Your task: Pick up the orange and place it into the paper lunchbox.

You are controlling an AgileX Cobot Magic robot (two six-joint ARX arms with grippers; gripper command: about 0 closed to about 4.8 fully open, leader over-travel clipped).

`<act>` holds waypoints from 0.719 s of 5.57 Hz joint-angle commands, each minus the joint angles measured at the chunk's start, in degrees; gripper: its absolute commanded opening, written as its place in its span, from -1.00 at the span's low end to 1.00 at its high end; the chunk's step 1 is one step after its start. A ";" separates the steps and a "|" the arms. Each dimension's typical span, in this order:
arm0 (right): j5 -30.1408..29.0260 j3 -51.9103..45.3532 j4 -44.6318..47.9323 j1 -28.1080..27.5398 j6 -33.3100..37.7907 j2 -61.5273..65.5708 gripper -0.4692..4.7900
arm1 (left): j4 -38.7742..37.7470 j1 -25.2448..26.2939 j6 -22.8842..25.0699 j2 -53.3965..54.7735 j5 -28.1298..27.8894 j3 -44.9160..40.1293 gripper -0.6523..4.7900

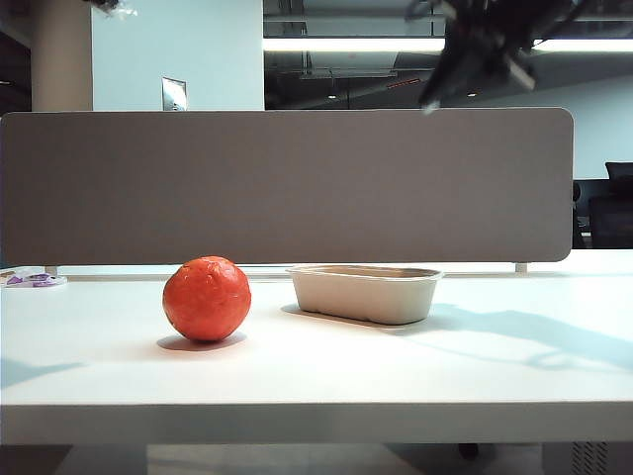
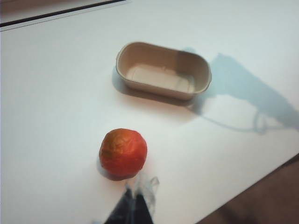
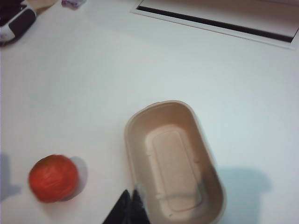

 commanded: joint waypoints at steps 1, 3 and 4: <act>5.31 0.15 -2.43 2.86 -1.55 -8.57 -0.83 | 3.58 0.04 4.17 -0.02 0.26 -2.82 -0.78; 13.00 -1.75 -3.63 4.28 -1.18 -16.41 -0.83 | 12.52 0.04 4.20 0.00 1.36 -8.15 -0.78; 16.72 -20.55 5.31 4.55 5.86 -32.39 -0.83 | 24.41 0.11 4.26 1.36 -0.85 -16.68 1.00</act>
